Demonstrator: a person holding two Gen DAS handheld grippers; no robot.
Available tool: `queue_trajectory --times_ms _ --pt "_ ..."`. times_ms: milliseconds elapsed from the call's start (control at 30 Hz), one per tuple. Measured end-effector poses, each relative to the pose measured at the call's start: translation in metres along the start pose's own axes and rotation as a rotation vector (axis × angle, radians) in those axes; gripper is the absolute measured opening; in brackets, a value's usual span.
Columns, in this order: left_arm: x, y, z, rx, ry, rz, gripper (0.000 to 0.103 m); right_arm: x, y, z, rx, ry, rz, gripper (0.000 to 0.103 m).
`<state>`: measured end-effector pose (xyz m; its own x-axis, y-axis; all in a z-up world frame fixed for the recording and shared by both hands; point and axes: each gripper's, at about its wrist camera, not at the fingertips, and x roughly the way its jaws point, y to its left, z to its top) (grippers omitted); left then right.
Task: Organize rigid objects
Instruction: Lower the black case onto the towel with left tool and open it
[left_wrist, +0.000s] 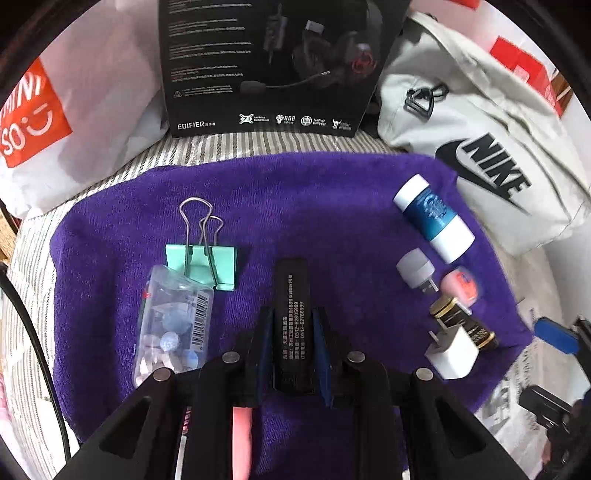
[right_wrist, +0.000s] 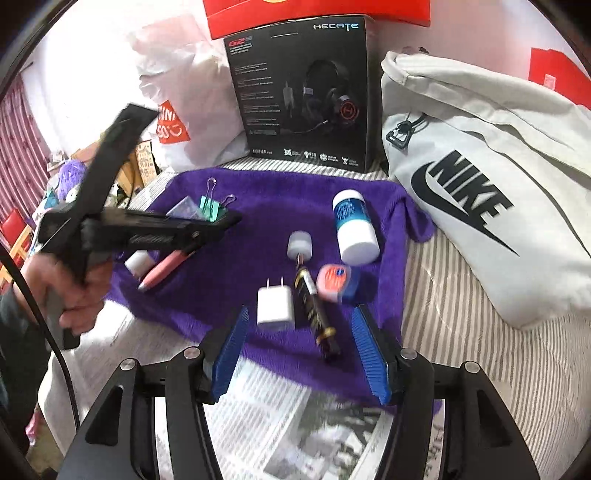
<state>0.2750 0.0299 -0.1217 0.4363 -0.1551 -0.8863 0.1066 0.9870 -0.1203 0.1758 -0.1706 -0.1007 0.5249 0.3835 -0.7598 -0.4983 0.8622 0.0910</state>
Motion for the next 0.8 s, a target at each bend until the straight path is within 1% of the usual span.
queue_trajectory --times_ms 100,233,300,367,400,467,567,633,667,700,733,767,800 --pt "0.0 -0.003 -0.001 0.011 -0.005 0.019 0.021 -0.006 0.001 -0.01 0.0 -0.008 -0.017 0.063" --pt "0.0 -0.003 -0.001 0.02 -0.005 0.028 0.022 -0.011 -0.004 -0.023 0.051 0.002 -0.006 0.066" --pt "-0.002 -0.002 -0.003 0.008 -0.003 0.012 0.028 -0.013 -0.006 -0.028 0.069 0.012 -0.016 0.066" --pt "-0.004 -0.003 -0.005 -0.005 0.002 -0.013 0.039 -0.017 -0.006 -0.031 0.079 0.021 -0.029 0.066" --pt "-0.005 -0.004 -0.008 -0.006 0.007 -0.022 0.041 -0.019 -0.005 -0.032 0.084 0.023 -0.032 0.067" --pt "-0.008 -0.007 -0.013 -0.004 0.023 -0.026 0.048 -0.025 -0.004 -0.035 0.094 0.024 -0.034 0.075" --pt "-0.017 -0.009 -0.024 -0.011 0.045 -0.007 0.048 -0.036 -0.001 -0.04 0.102 0.02 -0.061 0.083" --pt "-0.033 -0.009 -0.034 -0.032 0.03 0.005 0.05 -0.042 0.0 -0.043 0.113 0.022 -0.068 0.086" --pt "-0.04 -0.009 -0.038 -0.041 0.018 0.004 0.059 -0.045 0.001 -0.045 0.123 0.021 -0.067 0.088" --pt "-0.051 -0.009 -0.043 -0.052 0.001 -0.001 0.066 -0.048 0.001 -0.047 0.132 0.021 -0.066 0.089" --pt "-0.062 -0.01 -0.048 -0.058 -0.019 -0.005 0.077 -0.051 0.002 -0.048 0.144 0.022 -0.067 0.091" --pt "-0.074 -0.011 -0.054 -0.059 -0.042 -0.006 0.084 -0.053 0.002 -0.05 0.159 0.023 -0.073 0.092" --pt "-0.086 -0.012 -0.059 -0.058 -0.06 -0.001 0.087 -0.056 0.001 -0.051 0.177 0.027 -0.076 0.092"
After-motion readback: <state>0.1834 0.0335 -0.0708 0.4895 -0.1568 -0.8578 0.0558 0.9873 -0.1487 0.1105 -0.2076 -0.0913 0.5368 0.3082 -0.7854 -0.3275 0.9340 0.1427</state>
